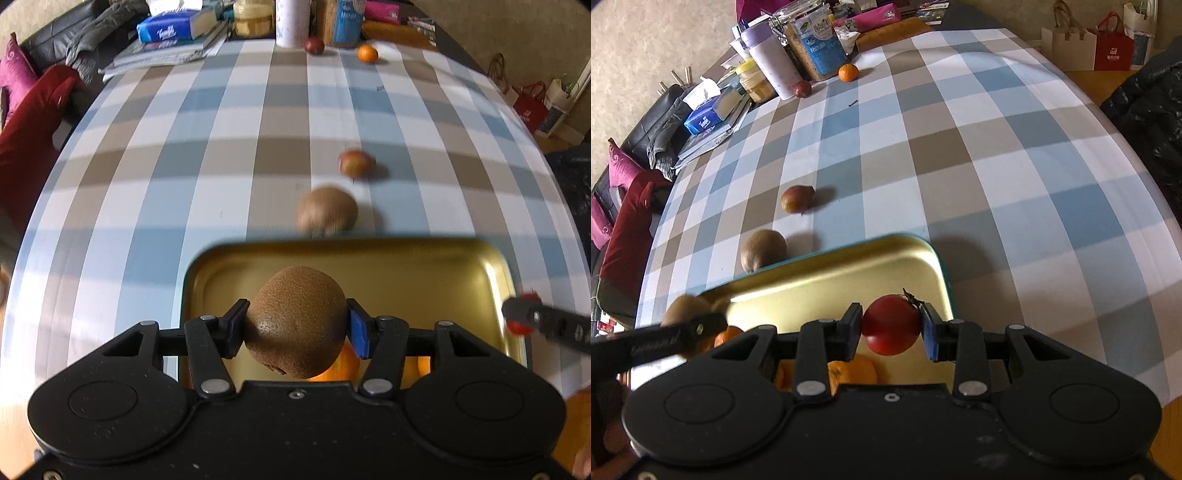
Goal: Organize fruits
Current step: 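Carry the kiwi and tomato over the gold tray and lower them, then open both tools to release the kiwi and tomato in the tray, then lift both open tools out of the tray toward the remaining fruit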
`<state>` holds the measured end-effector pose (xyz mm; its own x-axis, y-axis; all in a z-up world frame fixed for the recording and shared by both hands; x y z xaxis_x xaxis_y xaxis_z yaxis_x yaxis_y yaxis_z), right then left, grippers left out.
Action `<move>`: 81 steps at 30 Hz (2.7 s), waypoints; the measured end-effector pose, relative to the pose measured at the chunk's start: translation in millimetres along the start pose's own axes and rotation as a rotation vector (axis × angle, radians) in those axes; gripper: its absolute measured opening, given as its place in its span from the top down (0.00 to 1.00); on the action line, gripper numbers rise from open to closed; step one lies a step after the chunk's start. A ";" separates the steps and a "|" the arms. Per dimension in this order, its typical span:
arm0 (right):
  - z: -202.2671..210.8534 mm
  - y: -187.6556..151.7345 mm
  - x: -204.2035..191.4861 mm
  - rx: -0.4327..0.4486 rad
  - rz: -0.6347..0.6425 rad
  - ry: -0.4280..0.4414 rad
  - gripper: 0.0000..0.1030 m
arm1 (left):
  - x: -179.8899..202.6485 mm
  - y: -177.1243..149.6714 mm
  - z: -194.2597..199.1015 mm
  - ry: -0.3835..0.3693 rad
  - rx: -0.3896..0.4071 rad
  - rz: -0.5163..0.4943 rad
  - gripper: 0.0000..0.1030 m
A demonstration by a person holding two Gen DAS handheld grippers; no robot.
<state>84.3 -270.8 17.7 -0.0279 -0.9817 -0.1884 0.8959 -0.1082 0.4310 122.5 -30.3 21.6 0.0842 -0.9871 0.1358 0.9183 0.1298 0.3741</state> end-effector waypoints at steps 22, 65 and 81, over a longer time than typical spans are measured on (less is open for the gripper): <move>-8.5 -20.2 -8.1 -0.069 0.084 -0.058 0.66 | -45.1 -54.6 -13.1 0.065 -0.113 0.020 0.42; -6.2 -17.1 -6.7 -0.085 0.059 -0.015 0.65 | -29.3 -51.7 7.1 0.042 -0.052 -0.018 0.40; -10.3 -12.3 3.3 -0.102 0.028 -0.034 0.65 | -16.7 -34.1 3.6 0.016 -0.046 0.005 0.40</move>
<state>77.8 -271.1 2.7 -0.0160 -0.9891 -0.1466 0.9371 -0.0660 0.3428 88.3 -17.9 9.9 0.0942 -0.9879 0.1229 0.9348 0.1302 0.3305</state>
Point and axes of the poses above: each gripper's, at about its wrist camera, not at the fingertips, and z roughly against the way its jaws point, x to its right, y to its top, the point moved 1 cm from there along -z, roughly the way its jaws point, and after that the axes turned 15 degrees about z, right-handed, at the moved point
